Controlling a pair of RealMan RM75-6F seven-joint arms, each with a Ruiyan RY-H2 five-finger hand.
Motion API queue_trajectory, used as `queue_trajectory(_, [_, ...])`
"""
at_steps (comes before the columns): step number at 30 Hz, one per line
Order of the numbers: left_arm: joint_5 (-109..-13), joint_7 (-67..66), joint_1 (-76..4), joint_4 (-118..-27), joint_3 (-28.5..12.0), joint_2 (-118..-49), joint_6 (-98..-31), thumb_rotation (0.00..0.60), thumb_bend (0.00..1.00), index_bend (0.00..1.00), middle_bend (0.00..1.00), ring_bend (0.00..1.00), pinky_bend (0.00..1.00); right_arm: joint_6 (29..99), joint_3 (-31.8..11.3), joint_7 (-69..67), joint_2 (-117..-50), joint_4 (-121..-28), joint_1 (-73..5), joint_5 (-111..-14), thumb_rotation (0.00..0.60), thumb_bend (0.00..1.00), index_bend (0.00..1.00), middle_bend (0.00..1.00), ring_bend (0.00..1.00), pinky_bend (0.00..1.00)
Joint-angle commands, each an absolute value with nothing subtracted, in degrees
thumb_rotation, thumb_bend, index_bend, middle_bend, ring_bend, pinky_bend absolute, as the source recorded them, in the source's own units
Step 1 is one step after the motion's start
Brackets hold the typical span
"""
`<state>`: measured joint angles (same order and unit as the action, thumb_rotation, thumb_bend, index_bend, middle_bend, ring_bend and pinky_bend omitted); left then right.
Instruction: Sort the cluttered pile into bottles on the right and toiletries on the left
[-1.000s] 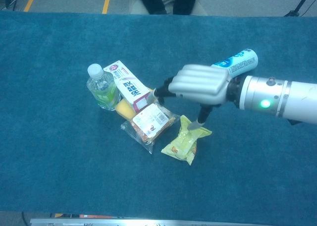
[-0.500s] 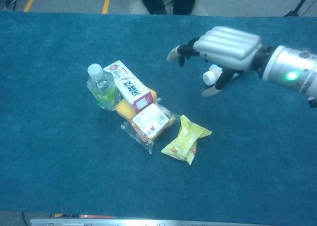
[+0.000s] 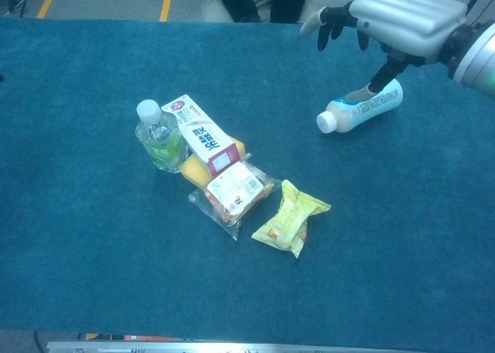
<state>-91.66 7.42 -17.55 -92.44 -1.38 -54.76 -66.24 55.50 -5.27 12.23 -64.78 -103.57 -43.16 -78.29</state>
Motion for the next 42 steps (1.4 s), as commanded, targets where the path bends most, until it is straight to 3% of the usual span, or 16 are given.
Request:
queue_trajectory(1, [-90.96,7.49,-18.65,-92.98,-1.49,-54.56,-64.98,0.6,0.37,0.18,0.22,0.19,0.22,55.35,-5.65,11.89,-64.74,-103.61,-43.19,-78.36,0.6,0.0,0.21,0.35,0.29,0.47])
queue_trajectory(16, [-87.28,5.2,-16.92,-96.01,-0.62,-51.61,-66.99,0.6,0.37,0.17,0.22,0.19,0.22,46.11,-9.64,7.22,-73.85,-100.54,-50.17,-75.05,0.6,0.0,0.21,0.35,0.29,0.46])
queue_trajectory(24, [-87.25,5.15,-13.88,-97.7,0.84,-49.51,-70.62,0.6,0.37,0.17,0.22,0.19,0.21,39.93,-11.76,7.39,-80.94,-96.33,-56.09,-70.41,0.6,0.0,0.21,0.35,0.26,0.39])
queue_trajectory(30, [-87.76,5.71,-11.79,-98.3,1.93,-48.41,-73.0,0.6,0.37,0.17,0.22,0.19,0.21,38.72,-13.13,9.72,-87.25,-90.93,-59.78,-65.92,0.6,0.0,0.17,0.31,0.21,0.29])
queue_trajectory(42, [-88.01,6.52,-9.48,-98.37,3.14,-46.87,-74.92,0.6,0.37,0.17,0.22,0.19,0.2,37.03,-16.07,8.48,-97.02,-80.84,-64.94,-60.11,0.6,0.0,0.14,0.27,0.17,0.26])
